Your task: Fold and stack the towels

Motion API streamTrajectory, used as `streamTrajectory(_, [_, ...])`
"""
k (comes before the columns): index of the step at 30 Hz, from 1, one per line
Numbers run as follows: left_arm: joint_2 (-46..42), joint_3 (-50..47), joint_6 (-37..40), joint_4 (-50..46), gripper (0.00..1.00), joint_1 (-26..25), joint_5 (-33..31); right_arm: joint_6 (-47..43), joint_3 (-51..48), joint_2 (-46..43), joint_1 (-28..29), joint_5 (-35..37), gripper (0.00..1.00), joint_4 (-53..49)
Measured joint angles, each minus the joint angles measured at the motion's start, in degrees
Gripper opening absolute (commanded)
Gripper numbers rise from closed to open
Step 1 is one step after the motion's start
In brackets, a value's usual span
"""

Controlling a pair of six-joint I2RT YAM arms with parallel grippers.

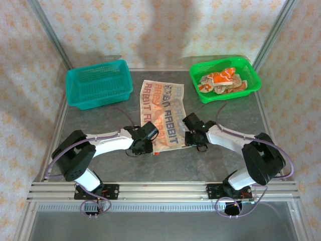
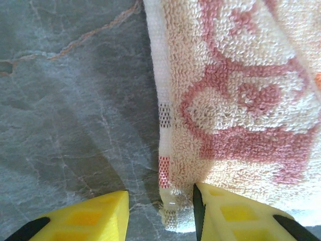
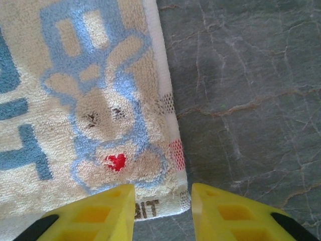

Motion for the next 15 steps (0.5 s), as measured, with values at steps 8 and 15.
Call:
streamTrajectory(8, [1.01, 0.96, -0.68, -2.49, 0.13, -1.14, -2.75, -0.63, 0.00, 1.92, 0.13, -0.46, 0.37, 0.13])
streamTrajectory(15, [1.55, 1.79, -1.09, -3.17, 0.08, -1.49, -3.19, -0.83, -0.04, 3.10, 1.95, 0.52, 0.37, 0.15])
